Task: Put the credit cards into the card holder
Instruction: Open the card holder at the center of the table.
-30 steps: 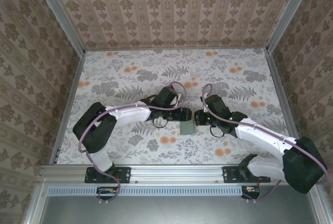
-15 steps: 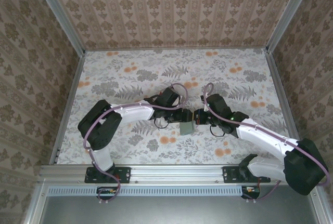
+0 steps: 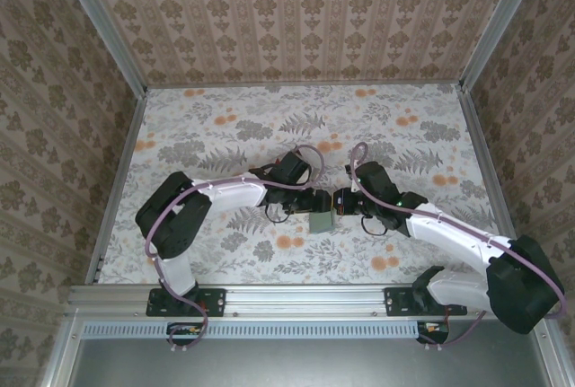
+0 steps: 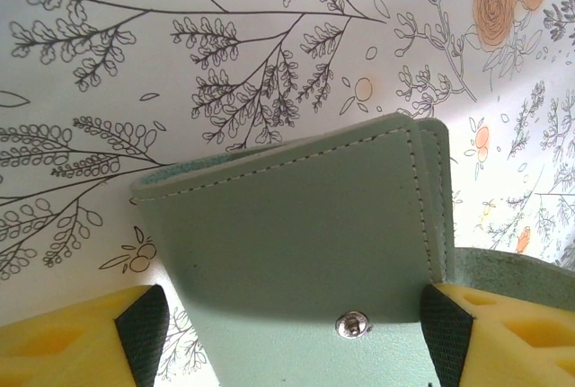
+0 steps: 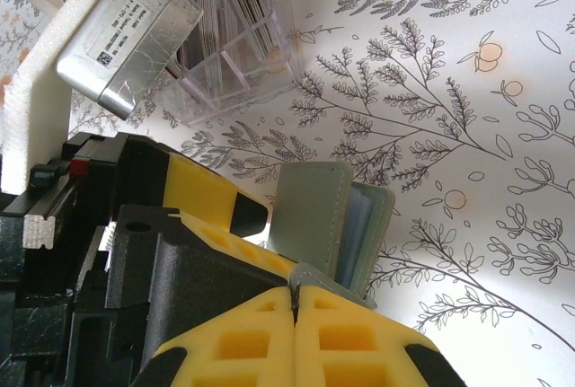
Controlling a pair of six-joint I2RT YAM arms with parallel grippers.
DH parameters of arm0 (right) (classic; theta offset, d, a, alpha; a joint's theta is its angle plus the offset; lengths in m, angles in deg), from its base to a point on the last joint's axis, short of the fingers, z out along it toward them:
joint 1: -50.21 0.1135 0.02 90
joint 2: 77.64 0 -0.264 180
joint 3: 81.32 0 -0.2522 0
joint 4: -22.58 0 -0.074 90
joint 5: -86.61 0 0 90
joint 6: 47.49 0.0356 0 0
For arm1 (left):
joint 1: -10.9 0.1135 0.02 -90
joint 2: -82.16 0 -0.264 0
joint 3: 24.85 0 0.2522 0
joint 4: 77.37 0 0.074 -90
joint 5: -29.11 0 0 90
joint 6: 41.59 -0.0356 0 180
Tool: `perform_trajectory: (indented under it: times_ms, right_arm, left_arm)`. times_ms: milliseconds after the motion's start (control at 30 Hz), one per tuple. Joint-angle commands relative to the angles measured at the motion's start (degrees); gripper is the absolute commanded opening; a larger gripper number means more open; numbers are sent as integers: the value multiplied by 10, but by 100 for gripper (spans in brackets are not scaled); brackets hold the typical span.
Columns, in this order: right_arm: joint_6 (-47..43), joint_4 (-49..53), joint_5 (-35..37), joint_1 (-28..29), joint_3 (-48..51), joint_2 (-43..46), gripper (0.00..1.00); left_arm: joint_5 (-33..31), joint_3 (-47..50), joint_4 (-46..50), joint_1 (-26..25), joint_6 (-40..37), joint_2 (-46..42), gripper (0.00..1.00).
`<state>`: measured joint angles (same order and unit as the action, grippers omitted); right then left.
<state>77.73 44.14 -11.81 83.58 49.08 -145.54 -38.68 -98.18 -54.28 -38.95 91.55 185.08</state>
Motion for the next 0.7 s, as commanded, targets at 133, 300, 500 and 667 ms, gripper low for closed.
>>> perform_trajectory:
  times_ms: [133, 300, 500, 667]
  right_arm:
    - [25, -37, -20, -1, 9, 13, 0]
    - [34, -43, -21, -3, 15, 22, 0]
    - [49, -62, -36, -4, 20, 22, 0]
    - [69, -87, -47, -8, 32, 27, 0]
  left_arm:
    - [53, 18, -102, -7, 46, -11, 83]
    - [57, 41, -134, -3, 65, -9, 83]
    - [64, 78, -210, -2, 110, -13, 90]
    - [53, 93, -219, 2, 118, -30, 93]
